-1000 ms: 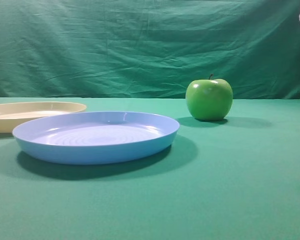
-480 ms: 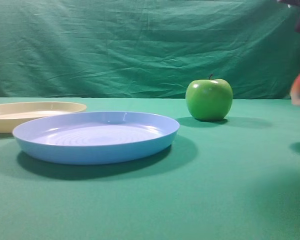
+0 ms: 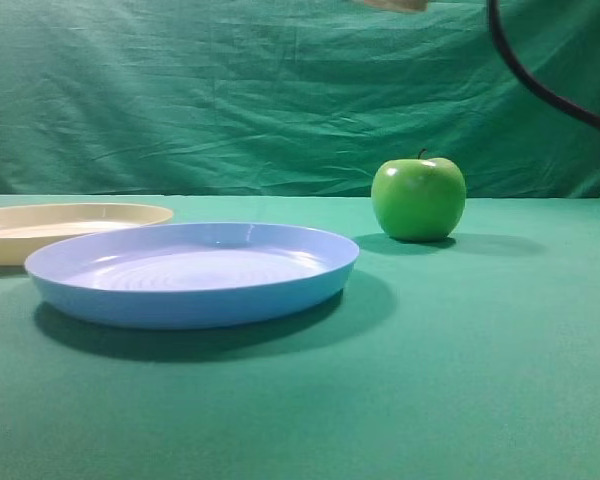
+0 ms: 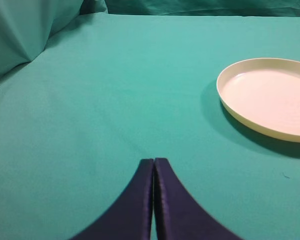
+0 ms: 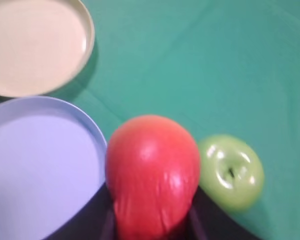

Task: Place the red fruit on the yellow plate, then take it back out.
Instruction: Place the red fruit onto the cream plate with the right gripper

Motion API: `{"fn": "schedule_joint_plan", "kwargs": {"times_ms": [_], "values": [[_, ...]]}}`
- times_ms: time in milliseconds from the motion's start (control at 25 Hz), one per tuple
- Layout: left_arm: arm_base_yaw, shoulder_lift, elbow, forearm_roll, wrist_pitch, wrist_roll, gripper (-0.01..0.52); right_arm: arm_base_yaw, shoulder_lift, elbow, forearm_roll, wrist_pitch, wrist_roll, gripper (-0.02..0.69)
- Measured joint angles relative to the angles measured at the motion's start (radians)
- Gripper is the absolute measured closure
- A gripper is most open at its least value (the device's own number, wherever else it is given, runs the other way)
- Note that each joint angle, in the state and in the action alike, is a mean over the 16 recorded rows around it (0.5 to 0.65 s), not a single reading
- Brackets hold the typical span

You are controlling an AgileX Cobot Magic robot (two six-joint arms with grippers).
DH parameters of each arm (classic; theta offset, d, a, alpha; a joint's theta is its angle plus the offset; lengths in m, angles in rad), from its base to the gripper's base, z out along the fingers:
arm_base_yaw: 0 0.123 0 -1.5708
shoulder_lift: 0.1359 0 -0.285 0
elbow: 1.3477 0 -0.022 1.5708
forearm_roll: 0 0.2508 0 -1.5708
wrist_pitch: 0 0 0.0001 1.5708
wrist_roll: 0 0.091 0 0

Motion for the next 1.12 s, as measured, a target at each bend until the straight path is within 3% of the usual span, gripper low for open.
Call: {"fn": "schedule_joint_plan", "kwargs": {"times_ms": [560,880,1120], "values": [[0.0,0.0,0.0,0.0,0.0,0.0,0.514,0.14,0.394,-0.296,0.052,-0.169,-0.09,0.454],[0.0,0.0,0.0,0.0,0.0,0.0,0.514,0.146,0.491,-0.33,0.074,-0.259,-0.096,0.261],[0.0,0.0,0.0,0.0,0.0,0.0,0.514,0.139,0.494,-0.331,0.081,-0.233,-0.094,0.104]]}}
